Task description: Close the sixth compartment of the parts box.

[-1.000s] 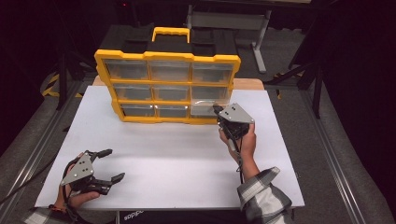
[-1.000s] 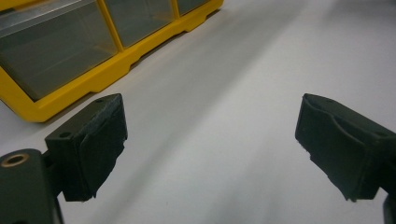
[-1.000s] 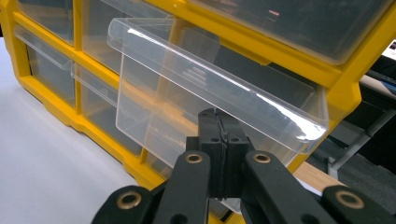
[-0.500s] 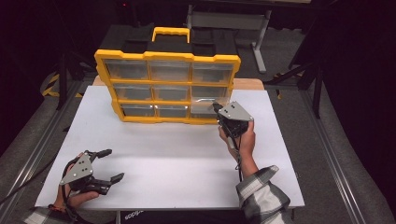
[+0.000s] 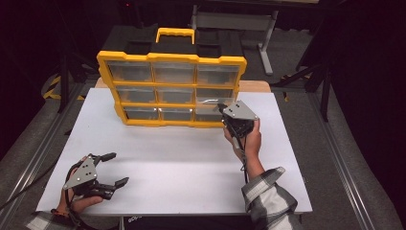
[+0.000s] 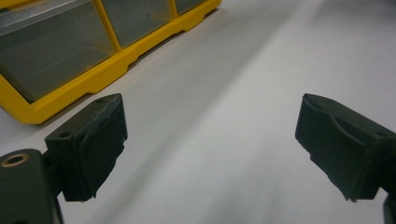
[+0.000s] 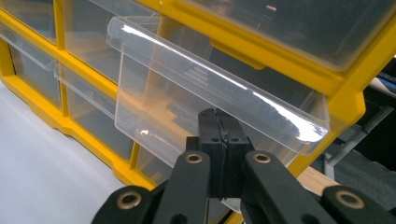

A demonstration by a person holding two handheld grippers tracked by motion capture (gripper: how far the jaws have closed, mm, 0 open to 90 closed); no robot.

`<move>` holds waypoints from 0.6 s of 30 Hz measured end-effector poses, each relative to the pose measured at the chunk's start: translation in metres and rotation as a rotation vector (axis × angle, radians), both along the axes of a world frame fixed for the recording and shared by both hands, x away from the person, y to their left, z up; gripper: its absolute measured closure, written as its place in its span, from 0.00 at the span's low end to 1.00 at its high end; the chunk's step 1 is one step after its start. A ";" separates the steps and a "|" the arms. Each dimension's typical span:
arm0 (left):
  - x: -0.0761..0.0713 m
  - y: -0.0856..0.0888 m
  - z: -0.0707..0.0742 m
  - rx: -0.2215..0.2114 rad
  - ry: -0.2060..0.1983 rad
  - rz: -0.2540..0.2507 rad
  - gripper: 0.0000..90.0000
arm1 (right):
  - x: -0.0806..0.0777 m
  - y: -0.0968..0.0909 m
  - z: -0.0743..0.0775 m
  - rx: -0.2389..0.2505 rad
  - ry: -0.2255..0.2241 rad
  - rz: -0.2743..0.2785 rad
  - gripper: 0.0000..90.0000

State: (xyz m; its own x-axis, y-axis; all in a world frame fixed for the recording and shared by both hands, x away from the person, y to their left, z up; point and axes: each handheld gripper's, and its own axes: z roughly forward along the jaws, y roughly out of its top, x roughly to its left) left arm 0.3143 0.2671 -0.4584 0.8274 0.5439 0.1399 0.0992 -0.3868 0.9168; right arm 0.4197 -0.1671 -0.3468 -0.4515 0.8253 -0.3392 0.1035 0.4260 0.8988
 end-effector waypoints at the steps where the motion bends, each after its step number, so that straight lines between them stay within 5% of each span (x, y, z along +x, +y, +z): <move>1: 0.000 0.000 0.000 0.003 0.000 0.000 0.11 | 0.000 0.000 0.001 -0.004 0.000 0.000 1.00; 18: -0.003 -0.001 0.000 0.007 -0.002 -0.001 0.11 | 0.007 0.000 0.002 -0.006 0.004 -0.014 1.00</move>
State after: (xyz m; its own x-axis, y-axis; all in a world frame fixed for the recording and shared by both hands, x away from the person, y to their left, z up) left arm 0.3116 0.2657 -0.4580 0.8276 0.5422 0.1454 0.0970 -0.3932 0.9143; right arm 0.4267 -0.1670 -0.3446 -0.4412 0.8296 -0.3421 0.1130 0.4296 0.8959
